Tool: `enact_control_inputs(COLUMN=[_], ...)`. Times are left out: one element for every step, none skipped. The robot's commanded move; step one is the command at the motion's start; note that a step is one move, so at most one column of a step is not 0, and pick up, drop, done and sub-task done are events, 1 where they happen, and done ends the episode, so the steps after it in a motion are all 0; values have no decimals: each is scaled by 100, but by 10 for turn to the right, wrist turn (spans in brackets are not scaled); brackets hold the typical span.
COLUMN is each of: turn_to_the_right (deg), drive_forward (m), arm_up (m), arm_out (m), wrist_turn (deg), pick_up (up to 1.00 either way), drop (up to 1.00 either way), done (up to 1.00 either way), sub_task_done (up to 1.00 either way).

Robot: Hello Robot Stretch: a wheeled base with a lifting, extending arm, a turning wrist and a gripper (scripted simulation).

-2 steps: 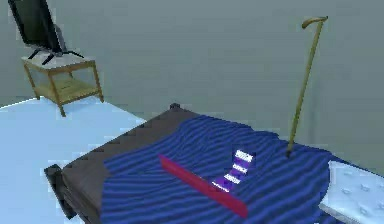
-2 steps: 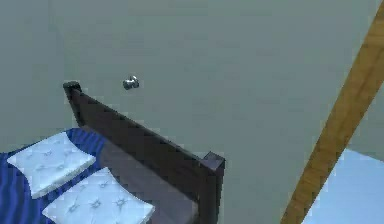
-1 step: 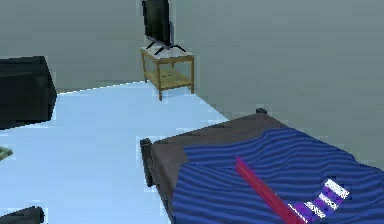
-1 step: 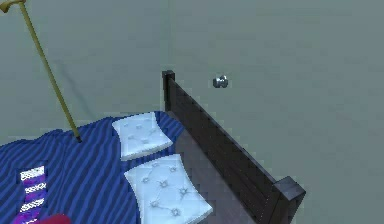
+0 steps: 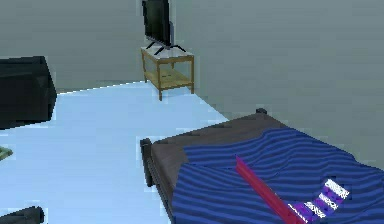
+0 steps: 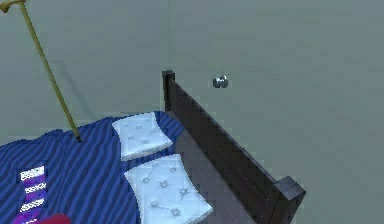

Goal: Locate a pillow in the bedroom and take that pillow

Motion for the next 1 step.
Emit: enact_control_inputs(turn_to_the_right=[0], drive_forward=[0], arm_up=[16], arm_out=[0], wrist_turn=[0], pick_up=[0], drop=[0], done=[0], sub_task_done=[0])
